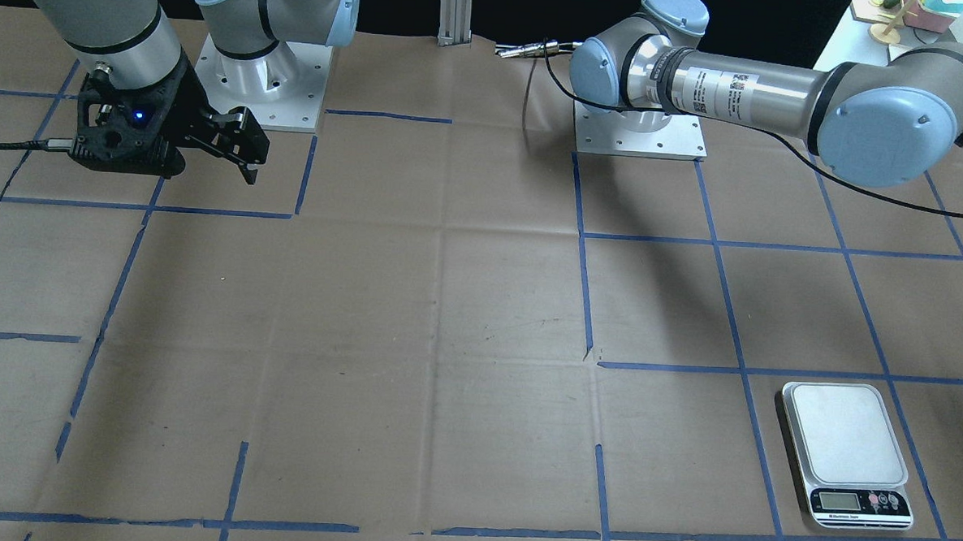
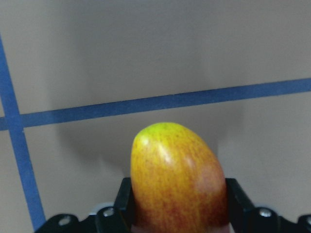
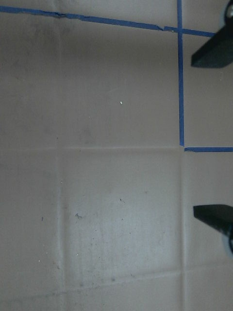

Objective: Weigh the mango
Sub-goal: 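Lift the mango with the left gripper and carry it over the scale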

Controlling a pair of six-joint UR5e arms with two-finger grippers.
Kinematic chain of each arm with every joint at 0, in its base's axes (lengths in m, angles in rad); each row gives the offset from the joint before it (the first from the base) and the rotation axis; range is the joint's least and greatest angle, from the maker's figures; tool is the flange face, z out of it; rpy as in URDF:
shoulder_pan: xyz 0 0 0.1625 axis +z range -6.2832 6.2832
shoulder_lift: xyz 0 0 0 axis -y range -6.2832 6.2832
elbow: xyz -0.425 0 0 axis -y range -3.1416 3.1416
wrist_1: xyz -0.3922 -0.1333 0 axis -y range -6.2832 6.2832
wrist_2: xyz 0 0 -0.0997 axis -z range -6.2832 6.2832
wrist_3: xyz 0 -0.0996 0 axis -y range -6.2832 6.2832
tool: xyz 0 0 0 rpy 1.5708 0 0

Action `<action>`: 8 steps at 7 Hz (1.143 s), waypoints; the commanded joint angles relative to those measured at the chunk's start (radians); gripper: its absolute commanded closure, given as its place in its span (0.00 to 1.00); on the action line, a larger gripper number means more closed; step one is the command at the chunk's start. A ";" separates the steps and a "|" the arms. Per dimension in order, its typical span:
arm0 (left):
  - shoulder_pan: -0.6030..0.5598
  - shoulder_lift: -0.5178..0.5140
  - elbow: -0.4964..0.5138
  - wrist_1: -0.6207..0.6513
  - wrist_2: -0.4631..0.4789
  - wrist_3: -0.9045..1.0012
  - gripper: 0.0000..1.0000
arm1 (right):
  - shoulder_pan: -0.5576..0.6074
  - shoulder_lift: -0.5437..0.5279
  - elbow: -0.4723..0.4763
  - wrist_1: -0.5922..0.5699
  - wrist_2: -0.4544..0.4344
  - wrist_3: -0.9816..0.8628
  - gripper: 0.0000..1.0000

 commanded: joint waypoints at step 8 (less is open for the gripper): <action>-0.186 0.521 -0.885 0.340 0.000 -0.385 0.60 | 0.000 0.000 0.000 0.000 0.000 0.000 0.00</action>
